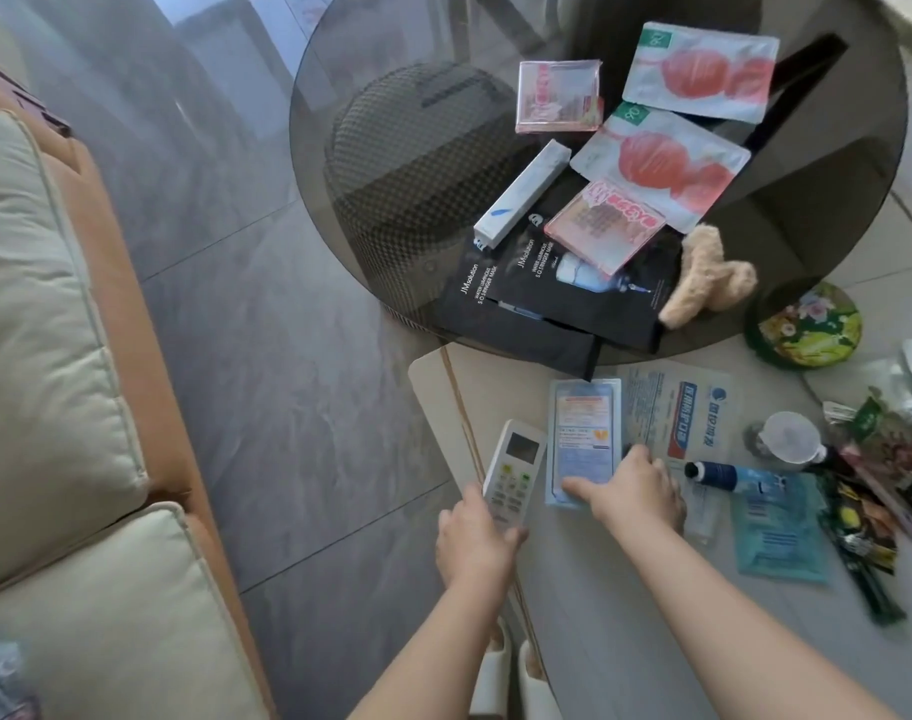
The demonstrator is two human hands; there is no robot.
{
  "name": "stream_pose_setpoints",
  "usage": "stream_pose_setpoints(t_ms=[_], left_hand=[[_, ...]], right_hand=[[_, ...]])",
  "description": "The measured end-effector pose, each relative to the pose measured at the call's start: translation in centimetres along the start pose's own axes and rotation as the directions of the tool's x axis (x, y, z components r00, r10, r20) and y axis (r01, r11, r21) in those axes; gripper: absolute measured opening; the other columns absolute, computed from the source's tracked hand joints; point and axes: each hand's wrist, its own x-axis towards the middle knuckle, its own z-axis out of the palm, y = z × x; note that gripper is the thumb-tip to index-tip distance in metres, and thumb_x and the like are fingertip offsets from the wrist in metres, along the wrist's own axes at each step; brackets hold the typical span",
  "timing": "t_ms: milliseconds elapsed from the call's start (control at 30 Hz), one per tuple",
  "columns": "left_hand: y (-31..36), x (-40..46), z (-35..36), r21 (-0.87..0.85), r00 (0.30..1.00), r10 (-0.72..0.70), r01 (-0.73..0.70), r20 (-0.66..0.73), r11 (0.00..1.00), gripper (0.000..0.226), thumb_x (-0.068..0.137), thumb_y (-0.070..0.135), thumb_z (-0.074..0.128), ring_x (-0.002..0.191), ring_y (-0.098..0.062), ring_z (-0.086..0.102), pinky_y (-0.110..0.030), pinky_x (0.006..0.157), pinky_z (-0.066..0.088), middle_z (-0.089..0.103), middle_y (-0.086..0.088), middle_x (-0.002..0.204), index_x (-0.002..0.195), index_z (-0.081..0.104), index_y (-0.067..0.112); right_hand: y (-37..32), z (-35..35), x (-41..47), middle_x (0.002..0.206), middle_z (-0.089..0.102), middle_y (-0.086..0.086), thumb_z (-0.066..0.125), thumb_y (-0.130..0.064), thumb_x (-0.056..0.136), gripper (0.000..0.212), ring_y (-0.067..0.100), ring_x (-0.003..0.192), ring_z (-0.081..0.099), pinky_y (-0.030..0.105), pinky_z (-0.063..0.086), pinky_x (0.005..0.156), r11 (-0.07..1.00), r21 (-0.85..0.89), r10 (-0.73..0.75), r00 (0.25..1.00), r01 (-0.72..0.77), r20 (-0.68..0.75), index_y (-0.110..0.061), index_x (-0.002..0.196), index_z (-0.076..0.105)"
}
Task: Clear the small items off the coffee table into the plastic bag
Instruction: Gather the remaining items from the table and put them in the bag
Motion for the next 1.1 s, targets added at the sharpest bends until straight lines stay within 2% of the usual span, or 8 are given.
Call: stream_pose_setpoints(t_ms=[100, 233, 333, 400, 500, 600, 800, 1100], left_hand=[[-0.2, -0.7, -0.8, -0.234, 0.994, -0.025, 0.05, 0.109, 0.971, 0.043, 0.076, 0.031, 0.073, 0.1, -0.02, 0.061, -0.03, 0.079, 0.051, 0.064, 0.0, 0.11, 0.11, 0.049, 0.019], [-0.6, -3.1, -2.8, -0.533, 0.981, -0.073, 0.159, 0.179, 0.831, 0.033, 0.081, 0.018, 0.07, 0.083, -0.022, 0.063, -0.031, 0.07, 0.053, 0.067, -0.01, 0.107, 0.11, 0.055, 0.011], [-1.3, -5.8, -4.7, -0.687, 0.967, -0.119, 0.244, 0.224, 0.684, 0.03, 0.086, 0.006, 0.064, 0.057, -0.015, 0.052, -0.025, 0.05, 0.045, 0.065, -0.014, 0.095, 0.115, 0.058, 0.001], [-1.8, -8.0, -6.4, -0.763, 0.964, -0.124, 0.262, 0.236, 0.59, 0.028, 0.088, 0.003, 0.06, 0.056, -0.013, 0.05, -0.023, 0.051, 0.046, 0.062, -0.012, 0.09, 0.115, 0.058, -0.002], [-2.5, -11.8, -9.4, -0.834, 0.962, -0.141, 0.272, 0.233, 0.48, 0.026, 0.091, 0.0, 0.057, 0.062, -0.015, 0.052, -0.024, 0.054, 0.05, 0.06, -0.014, 0.095, 0.117, 0.056, -0.003], [-3.5, -15.6, -12.2, -0.904, 0.959, -0.16, 0.275, 0.234, 0.328, 0.027, 0.092, -0.004, 0.053, 0.062, -0.016, 0.052, -0.018, 0.045, 0.052, 0.061, -0.013, 0.086, 0.119, 0.053, -0.003], [-6.6, -23.0, -18.0, -0.981, 0.957, -0.232, 0.19, 0.176, 0.041, 0.013, 0.093, -0.004, 0.053, 0.04, -0.007, 0.054, -0.017, 0.04, 0.05, 0.058, -0.008, 0.073, 0.101, 0.055, 0.006], [-16.8, -32.3, -25.3, -0.967, 0.919, -0.388, -0.027, 0.076, -0.255, 0.015, 0.091, -0.002, 0.056, 0.037, -0.005, 0.051, -0.015, 0.041, 0.046, 0.056, -0.005, 0.065, 0.084, 0.056, 0.01]], right_hand=[[0.4, -0.4, -0.7, 0.121, 0.051, 0.015, 0.077, -0.042, 0.07, 0.067, 0.033, 0.113, 0.05, 0.042, 0.047, 0.089, 0.983, 0.18, 0.01, 0.998, -0.02, 0.055, -0.009, 0.118, 0.043], [0.9, -2.2, -3.0, 0.114, 0.058, 0.015, 0.076, -0.02, 0.074, 0.053, 0.033, 0.099, 0.06, 0.049, 0.055, 0.082, 0.862, 0.505, -0.041, 0.984, -0.052, 0.171, -0.006, 0.114, 0.044], [0.7, -4.0, -6.0, 0.114, 0.059, 0.012, 0.075, -0.017, 0.076, 0.056, 0.031, 0.097, 0.062, 0.047, 0.058, 0.074, 0.792, 0.61, -0.145, 0.968, -0.011, 0.206, -0.009, 0.121, 0.043], [0.2, -5.4, -8.4, 0.117, 0.054, 0.01, 0.075, -0.017, 0.076, 0.068, 0.03, 0.1, 0.061, 0.042, 0.059, 0.07, 0.746, 0.665, -0.197, 0.959, 0.013, 0.203, -0.01, 0.131, 0.035], [-0.7, -7.7, -12.1, 0.116, 0.052, 0.008, 0.074, -0.02, 0.078, 0.068, 0.027, 0.097, 0.062, 0.036, 0.057, 0.065, 0.702, 0.71, -0.285, 0.935, 0.054, 0.21, -0.014, 0.132, 0.032], [-1.8, -9.4, -16.2, 0.111, 0.058, 0.006, 0.07, -0.019, 0.081, 0.056, 0.023, 0.088, 0.065, 0.031, 0.054, 0.059, 0.656, 0.753, -0.368, 0.893, 0.051, 0.259, -0.018, 0.128, 0.038], [-5.4, -11.6, -25.2, 0.096, 0.064, 0.006, 0.059, -0.01, 0.081, 0.033, 0.019, 0.076, 0.065, 0.03, 0.055, 0.058, 0.639, 0.765, -0.524, 0.774, 0.082, 0.355, -0.016, 0.113, 0.054], [-11.2, -10.8, -39.6, 0.099, 0.062, 0.002, 0.069, -0.016, 0.078, 0.041, 0.02, 0.088, 0.066, 0.028, 0.056, 0.057, 0.652, 0.705, -0.699, 0.582, 0.281, 0.415, -0.017, 0.115, 0.052]])
